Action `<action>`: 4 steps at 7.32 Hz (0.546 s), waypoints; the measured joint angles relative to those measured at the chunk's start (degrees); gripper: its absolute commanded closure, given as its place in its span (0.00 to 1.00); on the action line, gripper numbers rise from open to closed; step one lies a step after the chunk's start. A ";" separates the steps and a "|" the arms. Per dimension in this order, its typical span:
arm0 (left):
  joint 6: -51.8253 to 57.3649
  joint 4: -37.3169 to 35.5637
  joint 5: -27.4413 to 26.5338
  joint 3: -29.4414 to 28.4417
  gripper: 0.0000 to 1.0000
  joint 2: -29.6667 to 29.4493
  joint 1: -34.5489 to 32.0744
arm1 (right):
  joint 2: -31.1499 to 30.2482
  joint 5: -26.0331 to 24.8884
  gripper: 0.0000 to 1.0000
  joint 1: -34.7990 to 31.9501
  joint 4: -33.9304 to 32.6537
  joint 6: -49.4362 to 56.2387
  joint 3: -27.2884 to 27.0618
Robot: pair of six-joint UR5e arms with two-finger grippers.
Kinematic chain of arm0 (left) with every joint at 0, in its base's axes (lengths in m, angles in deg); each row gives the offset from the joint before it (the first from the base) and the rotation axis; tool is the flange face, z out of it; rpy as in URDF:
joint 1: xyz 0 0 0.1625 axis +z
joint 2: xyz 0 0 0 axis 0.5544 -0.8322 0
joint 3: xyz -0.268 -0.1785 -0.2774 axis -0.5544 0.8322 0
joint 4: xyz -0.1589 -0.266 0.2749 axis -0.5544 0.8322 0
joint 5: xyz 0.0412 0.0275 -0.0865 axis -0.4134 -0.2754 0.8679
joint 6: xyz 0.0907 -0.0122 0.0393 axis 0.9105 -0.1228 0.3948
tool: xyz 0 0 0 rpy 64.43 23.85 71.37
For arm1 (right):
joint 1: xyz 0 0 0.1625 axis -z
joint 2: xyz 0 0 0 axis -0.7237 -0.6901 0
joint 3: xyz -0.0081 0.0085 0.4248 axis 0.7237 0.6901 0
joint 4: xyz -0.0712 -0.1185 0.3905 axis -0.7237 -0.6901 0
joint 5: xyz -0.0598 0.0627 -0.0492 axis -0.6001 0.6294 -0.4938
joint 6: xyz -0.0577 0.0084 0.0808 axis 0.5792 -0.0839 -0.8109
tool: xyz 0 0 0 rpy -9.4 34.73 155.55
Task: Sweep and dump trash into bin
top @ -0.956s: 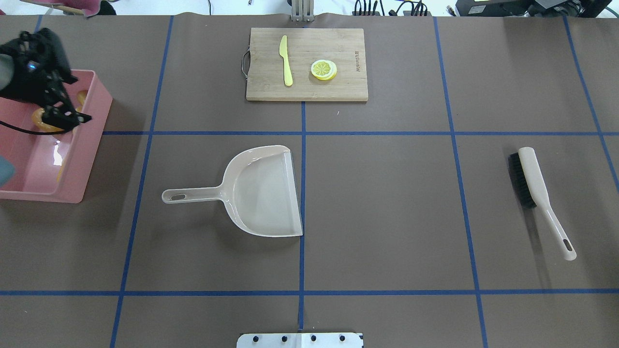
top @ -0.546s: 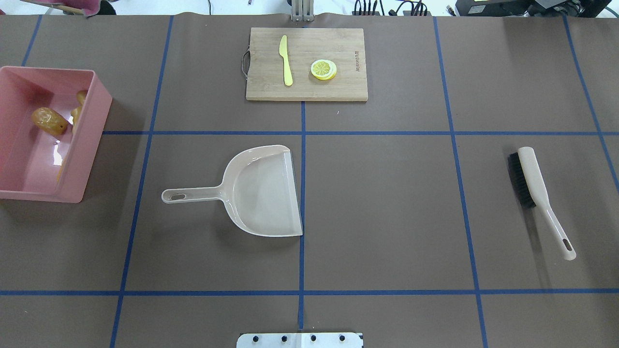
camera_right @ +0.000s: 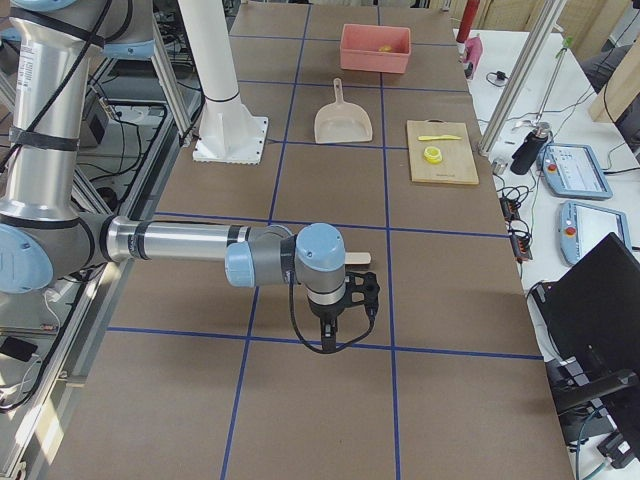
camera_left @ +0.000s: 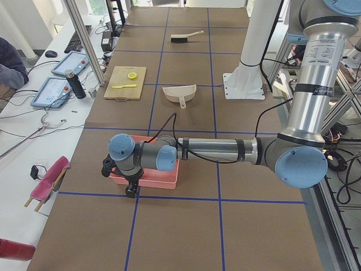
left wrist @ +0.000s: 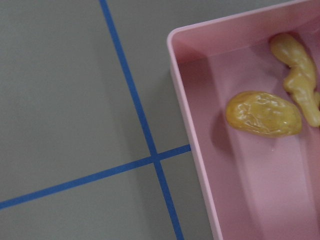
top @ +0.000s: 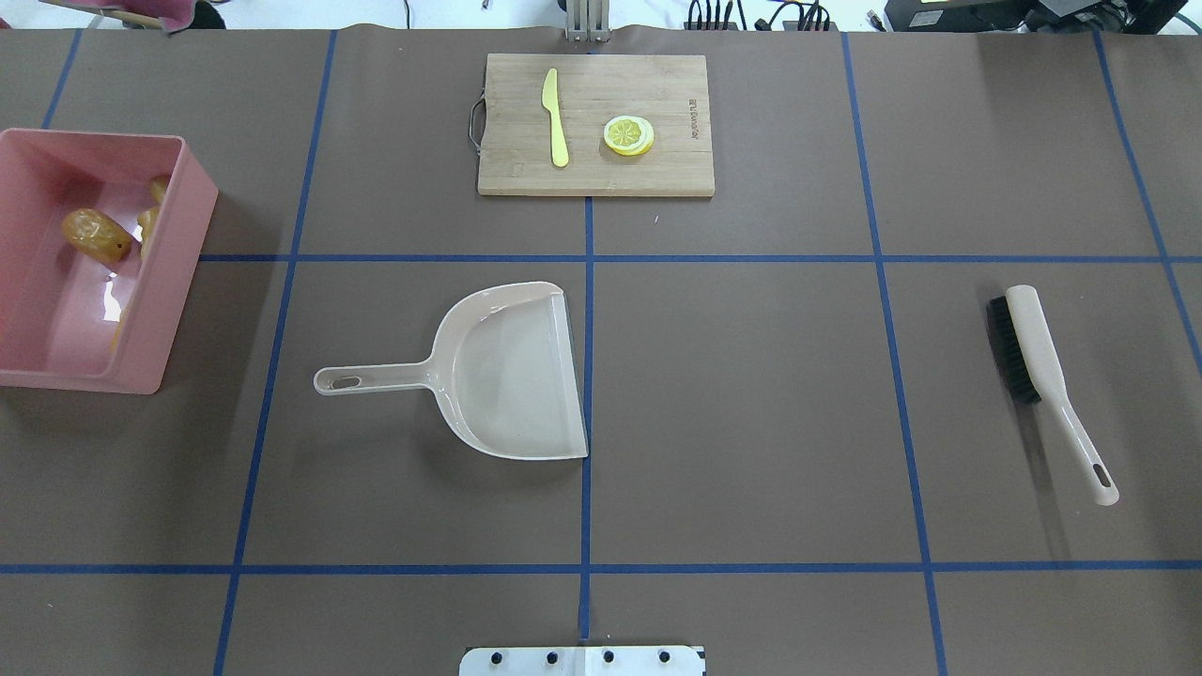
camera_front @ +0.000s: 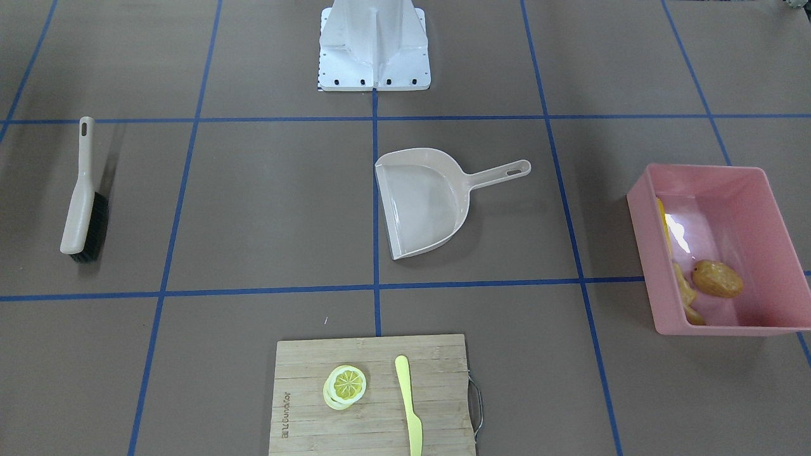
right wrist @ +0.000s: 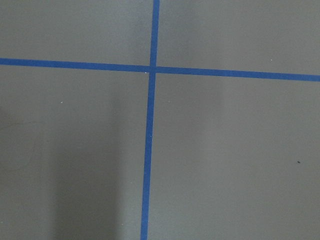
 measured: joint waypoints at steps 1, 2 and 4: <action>-5.48 -0.25 -0.32 0.70 0.01 0.51 -0.08 | 1.05 -0.18 0.00 -0.33 -0.04 0.14 1.13; -7.73 -0.26 -1.71 1.67 0.01 0.96 -0.05 | 2.17 -0.22 0.00 -0.52 -0.06 0.19 2.37; -9.12 -0.43 -6.43 3.77 0.01 1.51 0.03 | 3.42 -0.23 0.00 -0.65 -0.07 0.21 3.79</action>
